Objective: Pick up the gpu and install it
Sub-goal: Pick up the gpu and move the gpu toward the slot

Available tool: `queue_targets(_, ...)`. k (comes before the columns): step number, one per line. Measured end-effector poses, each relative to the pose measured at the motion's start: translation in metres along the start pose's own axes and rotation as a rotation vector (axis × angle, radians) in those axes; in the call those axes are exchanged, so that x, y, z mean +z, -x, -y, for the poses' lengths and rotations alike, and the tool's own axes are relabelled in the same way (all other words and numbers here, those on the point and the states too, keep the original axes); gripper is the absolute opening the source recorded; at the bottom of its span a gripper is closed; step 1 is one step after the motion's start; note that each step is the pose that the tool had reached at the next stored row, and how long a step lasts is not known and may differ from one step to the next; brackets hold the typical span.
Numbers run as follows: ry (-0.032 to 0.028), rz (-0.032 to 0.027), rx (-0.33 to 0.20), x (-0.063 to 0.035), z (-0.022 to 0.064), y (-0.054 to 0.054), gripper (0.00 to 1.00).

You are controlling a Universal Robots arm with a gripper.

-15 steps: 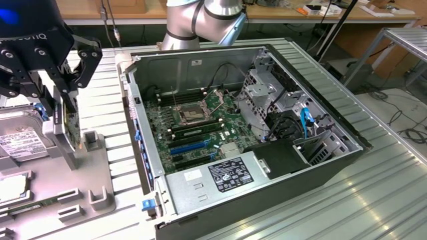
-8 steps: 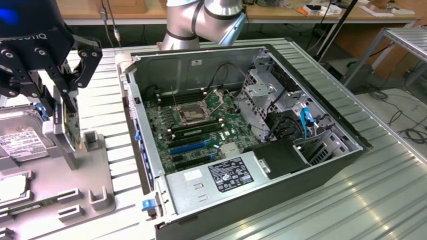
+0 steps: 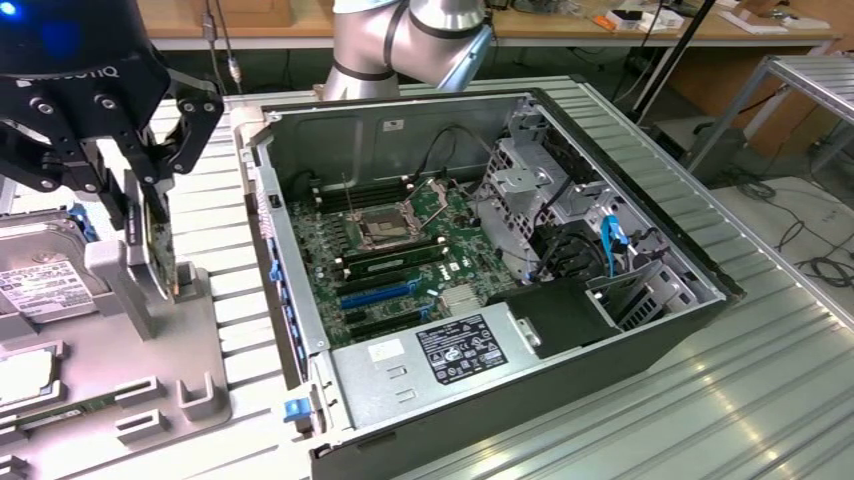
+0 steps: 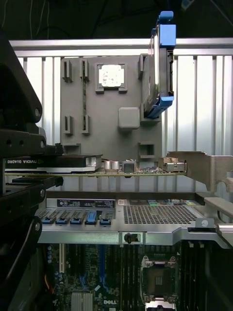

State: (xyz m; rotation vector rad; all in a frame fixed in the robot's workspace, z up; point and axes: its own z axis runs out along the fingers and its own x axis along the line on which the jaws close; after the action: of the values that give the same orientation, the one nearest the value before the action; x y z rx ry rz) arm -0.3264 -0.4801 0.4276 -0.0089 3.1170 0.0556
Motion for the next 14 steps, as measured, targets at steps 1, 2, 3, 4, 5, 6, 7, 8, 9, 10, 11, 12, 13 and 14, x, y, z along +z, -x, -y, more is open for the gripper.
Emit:
queue_targets(1,0.0001,-0.0001,0.000,0.0001,0.0000,0.002,0.27)
queue_targets(2,0.0001,-0.0003,0.000,0.0001,0.0000,0.003,0.27)
queue_targets(3,0.0000,-0.0006,0.000,0.0001,0.0000,0.004,0.27)
queue_targets(4,0.0000,-0.0009,0.000,0.0001,0.0001,0.005,0.27)
queue_targets(5,0.0000,-0.0012,0.000,0.0002,0.0001,0.007,0.27)
queue_targets(6,0.0000,-0.0019,0.000,0.0003,0.0001,0.009,0.27)
queue_targets(7,0.0001,-0.0024,0.000,0.0003,0.0001,0.010,0.27)
queue_targets(8,0.0000,-0.0030,0.000,0.0003,0.0001,0.011,0.27)
queue_targets(9,0.0001,-0.0034,0.000,0.0004,0.0001,0.012,0.27)
queue_targets(10,0.0001,-0.0039,0.000,0.0004,0.0001,0.013,0.27)
queue_targets(11,0.0000,-0.0045,0.000,0.0004,0.0001,0.014,0.27)
queue_targets(12,0.0000,-0.0055,0.000,0.0004,0.0001,0.017,0.27)
queue_targets(13,0.0000,-0.0060,0.000,0.0005,0.0001,0.018,0.27)
queue_targets(14,0.0000,-0.0066,0.000,0.0005,0.0001,0.019,0.27)
